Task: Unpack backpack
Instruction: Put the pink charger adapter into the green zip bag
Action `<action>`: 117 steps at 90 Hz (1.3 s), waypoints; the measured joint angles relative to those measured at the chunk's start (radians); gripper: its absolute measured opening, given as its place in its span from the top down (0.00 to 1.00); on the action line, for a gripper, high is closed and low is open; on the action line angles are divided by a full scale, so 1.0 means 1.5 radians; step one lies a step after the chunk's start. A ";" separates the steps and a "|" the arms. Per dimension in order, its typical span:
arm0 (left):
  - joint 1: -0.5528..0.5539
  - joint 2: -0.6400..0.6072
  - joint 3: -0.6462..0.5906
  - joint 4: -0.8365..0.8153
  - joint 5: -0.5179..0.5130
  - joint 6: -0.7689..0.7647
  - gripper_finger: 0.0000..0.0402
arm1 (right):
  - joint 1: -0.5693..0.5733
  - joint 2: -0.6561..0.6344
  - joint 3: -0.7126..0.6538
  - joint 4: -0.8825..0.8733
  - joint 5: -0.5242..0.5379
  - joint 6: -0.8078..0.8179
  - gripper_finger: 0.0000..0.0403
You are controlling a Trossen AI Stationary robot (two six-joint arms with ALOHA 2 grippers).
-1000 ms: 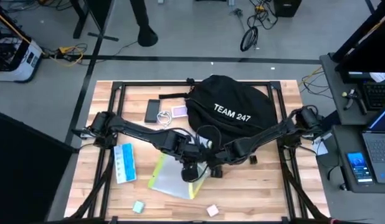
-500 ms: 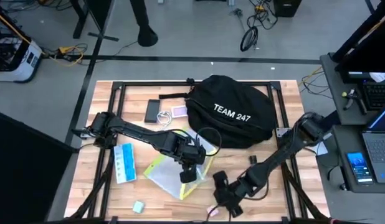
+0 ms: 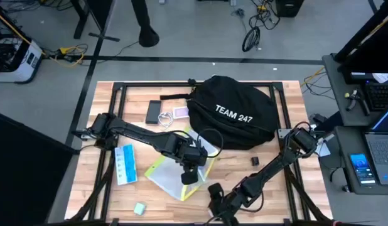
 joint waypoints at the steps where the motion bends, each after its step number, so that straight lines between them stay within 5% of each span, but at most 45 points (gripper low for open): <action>1: 0.000 0.000 0.000 0.000 0.000 0.000 1.00 | 0.000 0.002 0.000 -0.002 0.000 -0.001 0.32; 26: 0.000 0.000 0.000 0.001 -0.001 0.001 1.00 | 0.018 0.048 0.001 -0.006 0.009 -0.017 0.34; 48: -0.002 0.000 0.000 0.002 -0.002 0.016 1.00 | 0.009 0.050 0.001 -0.001 0.026 0.015 0.57; 74: -0.009 0.000 0.000 0.001 -0.002 0.029 1.00 | -0.013 0.001 -0.003 -0.067 0.035 0.050 0.57; 90: -0.009 0.000 0.000 0.002 0.016 0.036 1.00 | -0.065 -0.085 0.004 -0.181 0.100 0.015 0.57; 117: -0.008 0.000 0.000 -0.006 0.042 0.046 1.00 | -0.220 -0.043 0.000 -0.134 0.101 -0.002 0.56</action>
